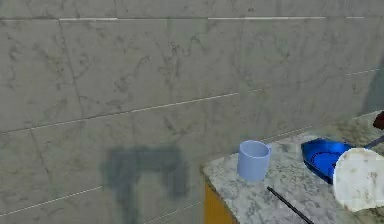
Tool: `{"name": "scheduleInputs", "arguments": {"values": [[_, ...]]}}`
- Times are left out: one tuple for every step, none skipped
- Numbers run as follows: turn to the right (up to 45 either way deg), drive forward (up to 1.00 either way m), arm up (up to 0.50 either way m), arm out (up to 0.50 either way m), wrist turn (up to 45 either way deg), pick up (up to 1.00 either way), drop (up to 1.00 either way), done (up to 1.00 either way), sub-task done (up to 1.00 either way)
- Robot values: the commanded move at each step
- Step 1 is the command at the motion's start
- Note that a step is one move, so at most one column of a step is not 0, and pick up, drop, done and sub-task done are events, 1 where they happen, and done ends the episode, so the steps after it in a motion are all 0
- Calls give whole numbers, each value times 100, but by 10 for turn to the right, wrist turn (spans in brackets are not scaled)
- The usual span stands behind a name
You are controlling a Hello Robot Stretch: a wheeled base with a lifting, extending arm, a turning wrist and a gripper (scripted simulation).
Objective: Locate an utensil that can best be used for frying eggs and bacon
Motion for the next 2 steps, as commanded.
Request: {"name": "scheduleInputs", "arguments": {"values": [[390,0,0,0,0,0,0,0,0],[0,80,0,0,0,0,0,0,0]]}}
